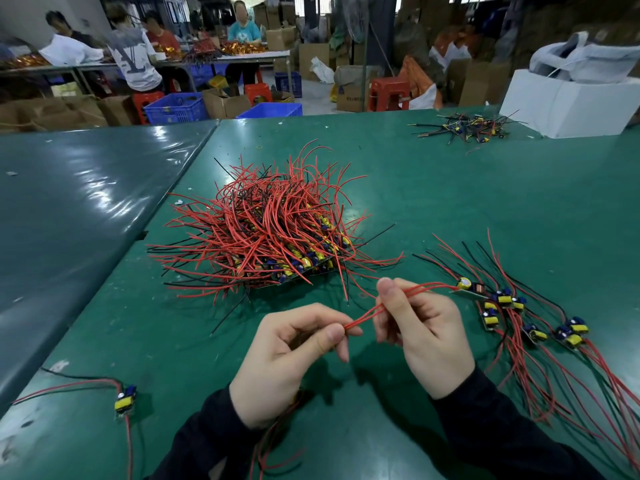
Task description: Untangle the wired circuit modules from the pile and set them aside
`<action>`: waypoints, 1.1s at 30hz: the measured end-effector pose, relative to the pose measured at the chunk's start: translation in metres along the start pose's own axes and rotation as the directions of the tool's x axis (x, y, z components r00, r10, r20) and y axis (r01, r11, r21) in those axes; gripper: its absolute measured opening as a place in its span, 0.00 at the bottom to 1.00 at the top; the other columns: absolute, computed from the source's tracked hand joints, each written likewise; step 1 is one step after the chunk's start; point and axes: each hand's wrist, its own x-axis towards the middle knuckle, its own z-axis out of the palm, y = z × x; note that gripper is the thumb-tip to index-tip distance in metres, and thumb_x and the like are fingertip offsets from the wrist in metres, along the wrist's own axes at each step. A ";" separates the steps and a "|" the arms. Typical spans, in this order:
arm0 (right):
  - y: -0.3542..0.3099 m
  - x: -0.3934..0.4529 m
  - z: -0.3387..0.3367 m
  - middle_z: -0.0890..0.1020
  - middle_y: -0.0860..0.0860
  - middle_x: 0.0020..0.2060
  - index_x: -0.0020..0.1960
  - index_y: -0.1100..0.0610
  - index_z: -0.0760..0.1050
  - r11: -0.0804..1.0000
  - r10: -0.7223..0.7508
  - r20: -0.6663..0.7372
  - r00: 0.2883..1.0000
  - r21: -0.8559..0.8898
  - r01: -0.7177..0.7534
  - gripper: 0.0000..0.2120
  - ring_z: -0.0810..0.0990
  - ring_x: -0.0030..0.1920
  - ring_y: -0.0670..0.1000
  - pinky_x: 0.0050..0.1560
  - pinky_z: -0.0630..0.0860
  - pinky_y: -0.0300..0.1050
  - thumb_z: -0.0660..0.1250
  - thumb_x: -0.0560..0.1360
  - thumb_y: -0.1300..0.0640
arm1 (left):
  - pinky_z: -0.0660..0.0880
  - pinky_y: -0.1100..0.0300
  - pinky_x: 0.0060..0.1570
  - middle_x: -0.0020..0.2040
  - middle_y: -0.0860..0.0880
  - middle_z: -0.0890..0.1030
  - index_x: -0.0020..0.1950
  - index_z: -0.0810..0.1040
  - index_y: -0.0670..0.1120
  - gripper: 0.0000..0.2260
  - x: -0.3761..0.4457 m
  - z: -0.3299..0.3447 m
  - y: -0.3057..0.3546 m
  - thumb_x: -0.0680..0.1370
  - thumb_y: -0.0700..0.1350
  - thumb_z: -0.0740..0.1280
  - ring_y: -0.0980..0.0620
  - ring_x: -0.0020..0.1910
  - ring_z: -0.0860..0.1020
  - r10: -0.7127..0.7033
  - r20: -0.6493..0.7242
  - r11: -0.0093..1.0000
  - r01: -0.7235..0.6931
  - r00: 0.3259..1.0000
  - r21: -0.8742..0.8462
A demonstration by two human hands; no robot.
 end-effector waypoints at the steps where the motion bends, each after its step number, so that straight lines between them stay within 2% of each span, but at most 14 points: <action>1: 0.001 0.000 -0.002 0.73 0.50 0.23 0.29 0.60 0.71 0.996 -0.050 0.000 0.999 -0.072 0.050 0.21 0.70 0.24 0.46 0.29 0.67 0.36 0.63 0.76 0.48 | 0.72 0.67 0.42 0.34 0.50 0.82 0.45 0.82 0.44 0.07 0.000 -0.002 0.000 0.75 0.41 0.64 0.58 0.37 0.77 -0.036 0.032 0.999 0.035 0.999 0.024; 4: 0.005 -0.001 -0.004 0.71 0.49 0.23 0.27 0.58 0.69 0.948 -0.160 0.049 0.986 -0.272 0.168 0.24 0.71 0.26 0.48 0.33 0.67 0.40 0.60 0.78 0.47 | 0.75 0.63 0.41 0.39 0.48 0.83 0.49 0.83 0.45 0.10 0.000 -0.007 -0.001 0.76 0.43 0.62 0.56 0.40 0.79 -0.177 0.158 0.983 0.183 0.971 -0.025; 6: 0.007 -0.003 -0.002 0.70 0.49 0.24 0.27 0.55 0.68 0.923 -0.181 0.083 0.980 -0.328 0.199 0.23 0.71 0.26 0.49 0.32 0.68 0.43 0.60 0.78 0.47 | 0.75 0.63 0.38 0.37 0.47 0.83 0.49 0.83 0.45 0.10 -0.001 -0.007 -0.002 0.77 0.44 0.62 0.55 0.36 0.79 -0.216 0.212 0.970 0.235 0.953 -0.069; 8: 0.010 -0.004 -0.002 0.71 0.49 0.24 0.28 0.55 0.69 0.926 -0.162 0.110 0.981 -0.327 0.190 0.22 0.72 0.27 0.50 0.31 0.69 0.46 0.61 0.78 0.47 | 0.74 0.64 0.36 0.32 0.48 0.81 0.46 0.84 0.46 0.09 -0.001 -0.004 -0.003 0.76 0.43 0.64 0.55 0.31 0.77 -0.207 0.181 0.974 0.220 0.961 -0.052; 10: 0.009 -0.002 -0.001 0.73 0.50 0.24 0.31 0.57 0.72 0.971 -0.067 0.100 0.993 -0.223 0.088 0.21 0.72 0.26 0.48 0.30 0.68 0.40 0.63 0.77 0.45 | 0.72 0.64 0.34 0.29 0.48 0.79 0.43 0.84 0.45 0.09 0.001 -0.004 -0.005 0.74 0.44 0.64 0.54 0.29 0.75 -0.229 0.092 0.970 0.235 0.969 -0.062; 13: 0.004 0.005 -0.002 0.72 0.50 0.22 0.36 0.55 0.80 0.969 0.234 0.023 0.972 0.079 -0.235 0.19 0.67 0.21 0.45 0.23 0.63 0.34 0.63 0.72 0.40 | 0.69 0.64 0.35 0.27 0.49 0.78 0.43 0.84 0.45 0.10 0.003 -0.011 -0.006 0.74 0.47 0.64 0.54 0.28 0.74 -0.227 0.021 0.974 0.227 0.974 0.015; 16: 0.002 0.012 -0.002 0.72 0.49 0.23 0.37 0.54 0.84 0.793 0.520 0.043 0.853 0.348 -0.501 0.25 0.64 0.19 0.45 0.20 0.60 0.35 0.62 0.66 0.34 | 0.69 0.60 0.38 0.28 0.49 0.80 0.46 0.84 0.48 0.09 0.000 -0.009 -0.003 0.75 0.47 0.64 0.54 0.31 0.74 -0.170 0.098 0.982 0.160 0.980 0.103; 18: 0.004 0.014 -0.003 0.71 0.49 0.24 0.37 0.57 0.84 0.634 0.652 0.109 0.751 0.464 -0.618 0.28 0.64 0.19 0.45 0.19 0.60 0.34 0.59 0.68 0.34 | 0.69 0.60 0.39 0.29 0.50 0.81 0.46 0.84 0.49 0.09 -0.001 -0.004 -0.002 0.76 0.46 0.64 0.55 0.33 0.74 -0.138 0.088 0.982 0.124 0.987 0.144; 21: 0.008 0.013 -0.005 0.71 0.51 0.23 0.35 0.59 0.84 0.489 0.755 0.228 0.614 0.428 -0.760 0.32 0.64 0.18 0.45 0.18 0.59 0.33 0.55 0.75 0.36 | 0.71 0.61 0.39 0.30 0.51 0.81 0.44 0.83 0.50 0.08 -0.002 -0.001 -0.003 0.76 0.47 0.64 0.56 0.33 0.76 -0.061 -0.041 0.964 0.069 0.997 0.257; 23: 0.008 0.013 -0.006 0.72 0.51 0.23 0.34 0.59 0.83 0.442 0.786 0.294 0.544 0.348 -0.827 0.33 0.64 0.18 0.46 0.17 0.60 0.33 0.54 0.75 0.35 | 0.73 0.59 0.40 0.31 0.53 0.81 0.45 0.82 0.51 0.06 -0.002 -0.003 -0.002 0.76 0.47 0.65 0.55 0.33 0.78 0.033 -0.109 0.934 0.008 0.993 0.358; 25: 0.007 0.014 -0.007 0.73 0.52 0.24 0.34 0.59 0.83 0.417 0.793 0.343 0.503 0.297 -0.859 0.31 0.65 0.18 0.46 0.18 0.60 0.33 0.56 0.72 0.34 | 0.74 0.61 0.41 0.32 0.55 0.81 0.46 0.81 0.51 0.05 -0.001 -0.003 0.002 0.76 0.47 0.65 0.57 0.34 0.78 0.156 -0.111 0.893 -0.092 0.982 0.440; 27: 0.004 0.015 -0.008 0.73 0.51 0.24 0.37 0.58 0.82 0.396 0.793 0.366 0.487 0.297 -0.869 0.27 0.65 0.19 0.46 0.18 0.60 0.33 0.61 0.66 0.34 | 0.74 0.63 0.41 0.34 0.57 0.80 0.46 0.82 0.51 0.07 -0.001 -0.003 0.005 0.77 0.46 0.64 0.58 0.36 0.78 0.284 -0.066 0.817 -0.205 0.957 0.538; 29: 0.002 0.016 -0.008 0.71 0.50 0.24 0.40 0.57 0.76 0.390 0.798 0.331 0.504 0.354 -0.850 0.23 0.64 0.19 0.46 0.17 0.58 0.32 0.65 0.63 0.36 | 0.73 0.62 0.40 0.36 0.57 0.79 0.48 0.83 0.47 0.08 -0.002 -0.004 0.004 0.78 0.45 0.64 0.55 0.36 0.76 0.372 -0.007 0.721 -0.284 0.928 0.633; 33: 0.000 0.020 -0.012 0.67 0.47 0.22 0.37 0.54 0.70 0.448 0.780 0.137 0.610 0.558 -0.699 0.14 0.60 0.18 0.42 0.15 0.55 0.32 0.71 0.60 0.49 | 0.74 0.55 0.36 0.37 0.51 0.79 0.49 0.82 0.43 0.10 -0.002 -0.009 0.003 0.79 0.44 0.62 0.47 0.36 0.75 0.359 0.116 0.547 -0.310 0.926 0.778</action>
